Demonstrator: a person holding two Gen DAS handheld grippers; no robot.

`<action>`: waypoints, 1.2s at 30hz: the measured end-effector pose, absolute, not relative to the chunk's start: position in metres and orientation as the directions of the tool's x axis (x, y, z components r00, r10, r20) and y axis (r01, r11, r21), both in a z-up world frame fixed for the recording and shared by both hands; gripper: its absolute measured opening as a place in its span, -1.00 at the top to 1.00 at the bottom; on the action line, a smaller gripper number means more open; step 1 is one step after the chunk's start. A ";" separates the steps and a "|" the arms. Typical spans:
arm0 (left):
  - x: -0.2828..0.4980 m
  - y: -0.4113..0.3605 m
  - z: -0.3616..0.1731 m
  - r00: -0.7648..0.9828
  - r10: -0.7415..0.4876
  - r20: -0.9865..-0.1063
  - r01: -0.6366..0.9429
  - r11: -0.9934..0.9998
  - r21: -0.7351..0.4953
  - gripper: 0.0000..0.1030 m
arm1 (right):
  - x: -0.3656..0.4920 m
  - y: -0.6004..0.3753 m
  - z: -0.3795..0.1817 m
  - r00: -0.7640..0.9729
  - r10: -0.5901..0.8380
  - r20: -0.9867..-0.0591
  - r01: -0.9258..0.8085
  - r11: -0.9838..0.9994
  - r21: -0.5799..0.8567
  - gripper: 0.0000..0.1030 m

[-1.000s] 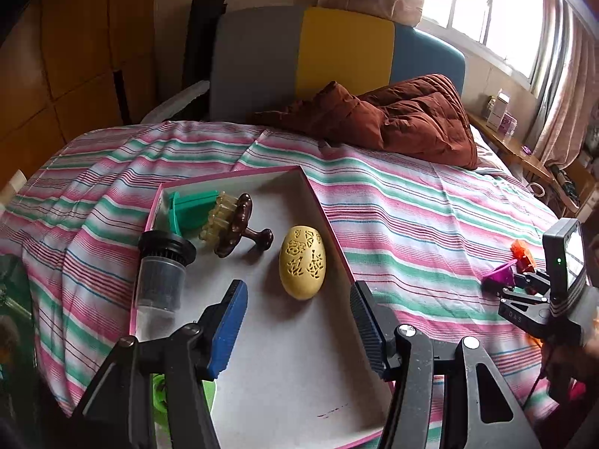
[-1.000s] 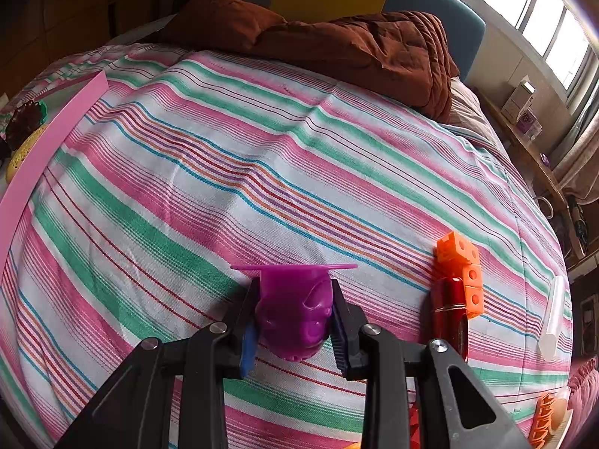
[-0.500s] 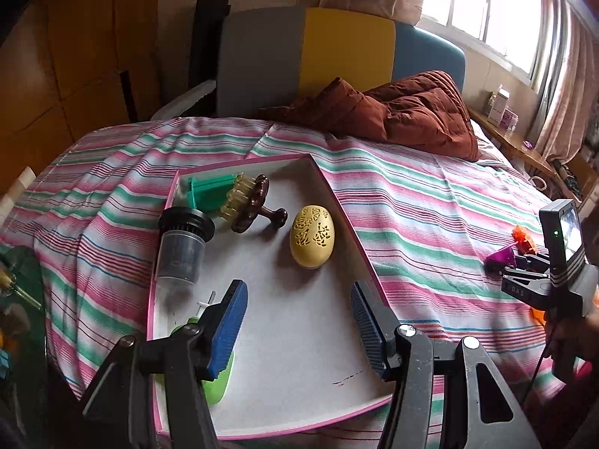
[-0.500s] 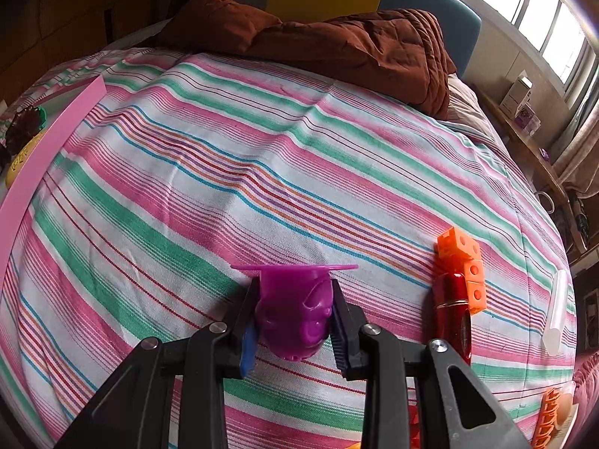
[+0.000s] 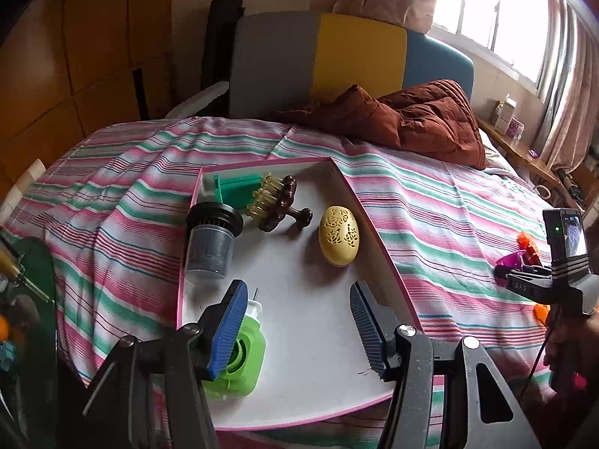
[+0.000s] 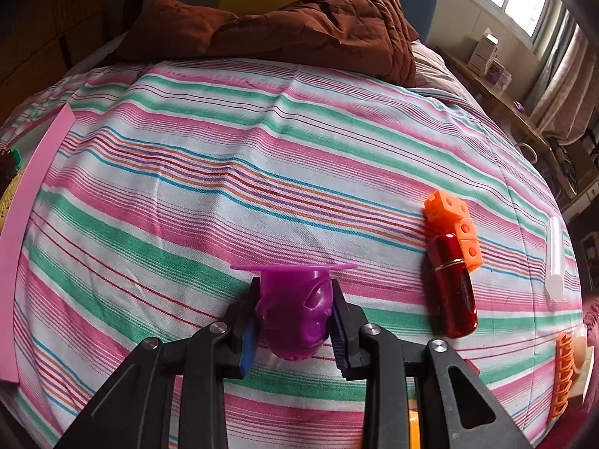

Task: Organize rigid objects
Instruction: 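Withdraw the left tool from the tray while the right tool holds the purple cup, then carry the purple suction cup over the tray and open the right tool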

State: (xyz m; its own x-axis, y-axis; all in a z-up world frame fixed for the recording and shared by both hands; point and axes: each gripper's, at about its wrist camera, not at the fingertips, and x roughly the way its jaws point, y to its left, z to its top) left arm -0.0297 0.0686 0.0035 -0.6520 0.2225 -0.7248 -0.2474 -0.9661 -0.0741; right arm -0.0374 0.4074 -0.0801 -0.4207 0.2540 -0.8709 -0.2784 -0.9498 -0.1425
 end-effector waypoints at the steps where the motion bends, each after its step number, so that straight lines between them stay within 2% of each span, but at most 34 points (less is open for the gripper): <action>1: -0.029 0.067 0.004 -0.653 0.222 -0.724 -0.246 -0.966 -0.074 -0.13 | -0.036 0.405 -0.080 -0.418 0.263 -0.870 -0.290 -0.946 -0.147 0.40; 10: -0.025 0.055 0.004 -0.657 0.222 -0.721 -0.230 -0.969 -0.089 -0.13 | -0.021 0.383 -0.075 -0.428 0.225 -0.875 -0.316 -0.945 -0.089 0.40; 22: -0.018 0.040 0.001 -0.657 0.216 -0.722 -0.217 -0.972 -0.094 -0.13 | -0.010 0.356 -0.070 -0.467 0.090 -0.880 -0.286 -0.957 0.054 0.40; 29: -0.017 0.029 0.002 -0.669 0.210 -0.713 -0.199 -0.975 -0.101 -0.13 | -0.011 0.318 -0.041 -0.565 0.008 -0.825 -0.185 -0.976 0.117 0.40; 36: -0.025 0.001 0.007 -0.700 0.161 -0.695 -0.119 -0.987 -0.108 -0.13 | -0.024 0.253 -0.007 -0.634 -0.145 -0.759 0.022 -0.985 0.169 0.40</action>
